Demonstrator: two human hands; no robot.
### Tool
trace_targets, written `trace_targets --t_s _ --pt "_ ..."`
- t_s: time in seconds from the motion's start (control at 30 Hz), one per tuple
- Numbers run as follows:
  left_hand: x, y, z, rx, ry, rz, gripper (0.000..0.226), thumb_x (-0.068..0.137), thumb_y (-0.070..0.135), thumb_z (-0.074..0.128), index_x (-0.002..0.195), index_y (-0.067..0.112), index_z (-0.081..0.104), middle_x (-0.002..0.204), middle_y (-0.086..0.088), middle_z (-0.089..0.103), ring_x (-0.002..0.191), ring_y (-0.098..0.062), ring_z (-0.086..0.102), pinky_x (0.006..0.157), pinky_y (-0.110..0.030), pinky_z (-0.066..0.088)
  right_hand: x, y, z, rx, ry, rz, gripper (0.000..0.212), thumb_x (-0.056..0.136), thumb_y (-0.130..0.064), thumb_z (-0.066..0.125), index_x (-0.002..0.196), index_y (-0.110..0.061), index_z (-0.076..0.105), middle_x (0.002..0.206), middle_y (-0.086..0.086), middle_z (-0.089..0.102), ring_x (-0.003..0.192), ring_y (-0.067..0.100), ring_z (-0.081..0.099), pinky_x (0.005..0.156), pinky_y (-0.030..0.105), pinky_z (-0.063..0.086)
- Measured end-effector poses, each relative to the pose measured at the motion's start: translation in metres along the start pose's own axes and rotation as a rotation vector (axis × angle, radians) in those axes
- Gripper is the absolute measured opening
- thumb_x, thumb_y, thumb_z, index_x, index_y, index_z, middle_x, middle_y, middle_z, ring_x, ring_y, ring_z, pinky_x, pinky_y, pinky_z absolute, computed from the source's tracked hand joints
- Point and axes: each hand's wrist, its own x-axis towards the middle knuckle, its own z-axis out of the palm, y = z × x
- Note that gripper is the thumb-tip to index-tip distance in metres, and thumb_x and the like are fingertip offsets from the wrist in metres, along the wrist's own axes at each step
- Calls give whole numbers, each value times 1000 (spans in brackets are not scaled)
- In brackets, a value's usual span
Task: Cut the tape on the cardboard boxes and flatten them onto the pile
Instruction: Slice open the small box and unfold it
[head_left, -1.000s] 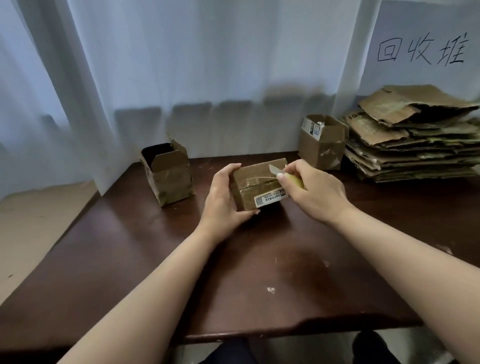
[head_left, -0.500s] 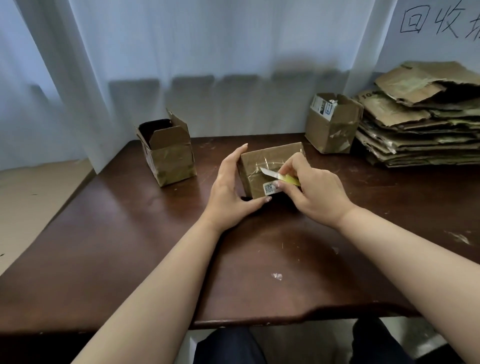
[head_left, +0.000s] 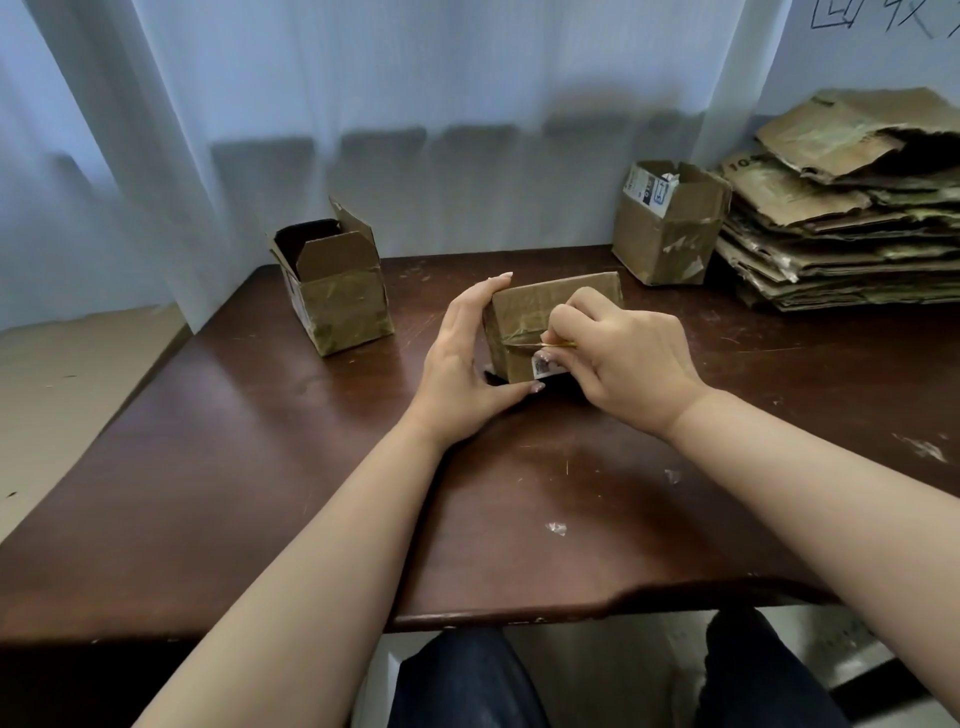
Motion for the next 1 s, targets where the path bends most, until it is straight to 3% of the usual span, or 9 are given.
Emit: trace_targets --t_s 0.13,0.37,0.47,0.57,0.77,0.87,1.0 --pt "-1 1 -1 -1 -10 7 97 63 22 88 143 20 34 142 0 42 131 -15 43 108 -36 40 0 2 -3 1 2 13 26 90 -36 44 84 -16 60 84 1 59 52 28 57 38 27 38" --pt "-1 2 -1 3 -11 18 94 62 21 89 141 18 39 139 0 43 130 -13 43 108 -28 38 4 0 -5 -130 -24 -59 22 89 -30 47 80 -15 61 81 2 60 45 28 53 40 21 23" --pt "-1 4 -1 18 -20 27 90 61 17 89 138 14 44 136 -1 45 129 -11 43 106 -21 37 4 1 -6 -199 -34 -85 6 83 -19 61 79 -15 61 78 3 60 43 29 50 41 21 21" --pt "-1 5 -1 23 -23 45 87 60 15 89 136 12 46 134 -2 47 127 -11 43 104 -20 37 0 3 -6 -236 -69 -47 16 72 -10 74 77 -15 59 76 4 58 43 30 50 41 21 21" --pt "-2 4 -1 32 -33 31 87 61 17 90 136 13 45 135 0 48 127 -8 43 103 -11 32 -17 27 -17 -275 -73 31 15 86 -26 56 76 -15 59 79 3 59 43 28 51 43 19 20" --pt "-1 1 -2 22 -62 17 88 63 17 89 138 15 43 137 1 47 129 -10 44 105 -14 33 -29 47 -25 -284 -110 121 16 85 -28 54 78 -14 59 78 5 58 42 30 51 45 18 20" --pt "-1 -6 -4 -27 -72 -26 91 64 16 88 140 16 39 139 1 47 132 -16 44 111 -39 37 -47 69 -33 -310 -170 374 12 91 -25 61 87 -14 61 89 7 58 56 34 57 49 22 20"
